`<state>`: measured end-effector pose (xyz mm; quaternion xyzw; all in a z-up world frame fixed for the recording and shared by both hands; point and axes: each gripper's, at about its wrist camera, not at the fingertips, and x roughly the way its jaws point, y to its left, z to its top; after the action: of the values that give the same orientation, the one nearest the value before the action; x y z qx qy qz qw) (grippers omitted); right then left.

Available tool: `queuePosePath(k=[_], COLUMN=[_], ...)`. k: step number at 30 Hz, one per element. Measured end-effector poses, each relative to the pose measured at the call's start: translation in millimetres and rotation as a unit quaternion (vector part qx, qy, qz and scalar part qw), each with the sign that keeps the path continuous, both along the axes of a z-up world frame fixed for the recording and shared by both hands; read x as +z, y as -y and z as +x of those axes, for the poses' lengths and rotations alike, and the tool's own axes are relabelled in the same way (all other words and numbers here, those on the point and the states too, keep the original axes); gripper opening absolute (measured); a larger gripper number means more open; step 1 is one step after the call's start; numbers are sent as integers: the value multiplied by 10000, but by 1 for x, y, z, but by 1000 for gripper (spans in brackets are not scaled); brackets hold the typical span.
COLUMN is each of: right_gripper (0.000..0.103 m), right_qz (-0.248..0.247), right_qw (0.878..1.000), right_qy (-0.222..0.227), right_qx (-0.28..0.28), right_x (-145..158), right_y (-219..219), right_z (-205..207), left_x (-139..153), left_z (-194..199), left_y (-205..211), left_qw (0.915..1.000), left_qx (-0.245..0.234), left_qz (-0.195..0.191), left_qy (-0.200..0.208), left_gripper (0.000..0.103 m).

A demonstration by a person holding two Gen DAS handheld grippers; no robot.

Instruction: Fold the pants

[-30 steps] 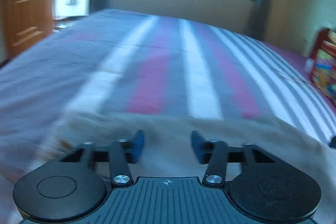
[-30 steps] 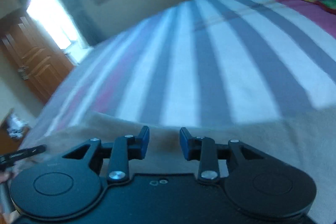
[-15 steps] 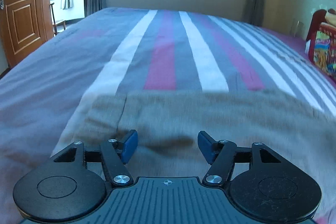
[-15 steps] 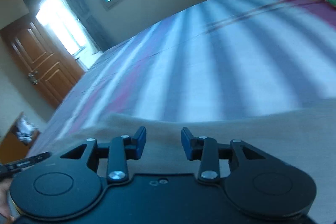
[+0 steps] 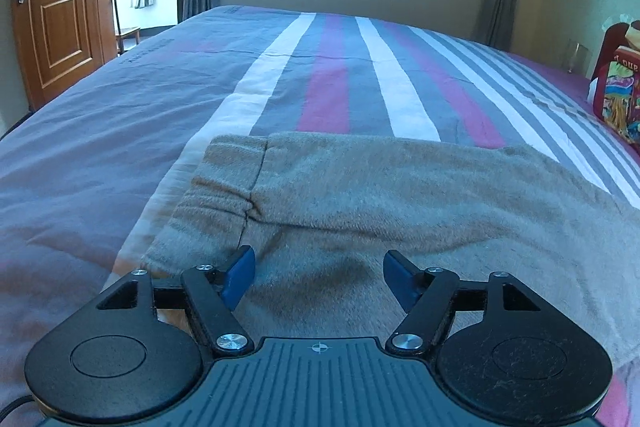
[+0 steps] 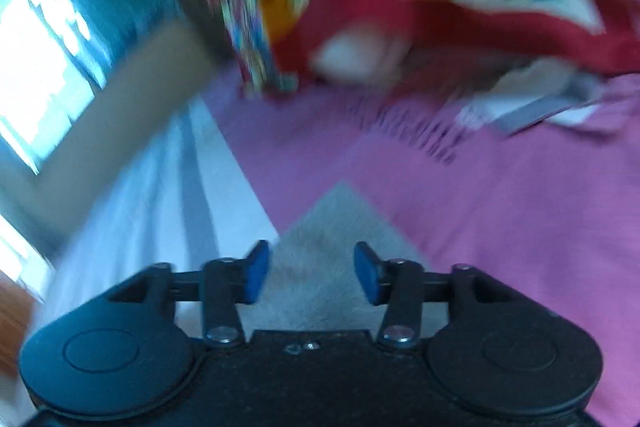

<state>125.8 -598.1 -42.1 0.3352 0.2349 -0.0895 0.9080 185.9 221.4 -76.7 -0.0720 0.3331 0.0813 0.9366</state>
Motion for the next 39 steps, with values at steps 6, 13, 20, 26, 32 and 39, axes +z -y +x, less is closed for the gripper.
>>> queuePosePath(k=[6, 13, 20, 26, 32, 39], right_gripper=[52, 49, 15, 15, 15, 16], right_qz=[985, 1857, 1567, 1140, 404, -733], right_qw=[9945, 9811, 9872, 9929, 9992, 9895], right_qy=[31, 57, 191, -164, -62, 330], right_qx=[-352, -539, -244, -298, -29, 1200], right_x=[-27, -54, -46, -61, -13, 66], right_y=[27, 29, 23, 17, -13, -131], right_z=[-62, -49, -36, -39, -27, 37], left_x=[-9, -12, -16, 10, 6, -23], left_z=[-19, -27, -26, -34, -54, -92], left_y=[10, 12, 8, 10, -6, -31], left_qw=[9998, 9999, 9996, 9999, 9994, 9961], left_qx=[-174, -116, 0, 70, 348, 711], left_qz=[40, -42, -294, 109, -6, -518], left_qy=[-65, -76, -35, 109, 24, -38], left_gripper=[78, 78, 82, 82, 82, 82])
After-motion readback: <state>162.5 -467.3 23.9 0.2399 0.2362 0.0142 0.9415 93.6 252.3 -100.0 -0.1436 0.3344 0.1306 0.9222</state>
